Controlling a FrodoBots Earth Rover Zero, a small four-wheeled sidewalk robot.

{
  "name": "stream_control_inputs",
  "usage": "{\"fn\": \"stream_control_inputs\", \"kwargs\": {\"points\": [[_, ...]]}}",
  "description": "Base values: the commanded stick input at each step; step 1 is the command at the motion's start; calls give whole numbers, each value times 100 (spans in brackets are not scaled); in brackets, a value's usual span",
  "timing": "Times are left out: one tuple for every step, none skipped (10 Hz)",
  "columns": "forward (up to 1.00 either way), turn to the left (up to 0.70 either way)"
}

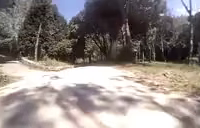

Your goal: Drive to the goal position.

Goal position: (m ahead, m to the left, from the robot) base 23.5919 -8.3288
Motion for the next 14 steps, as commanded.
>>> {"fn": "stream_control_inputs", "kwargs": {"points": [[85,0],[85,0],[85,0],[85,0],[85,0],[85,0],[85,0],[85,0],[85,0],[85,0],[85,0],[85,0],[85,0],[85,0]]}}
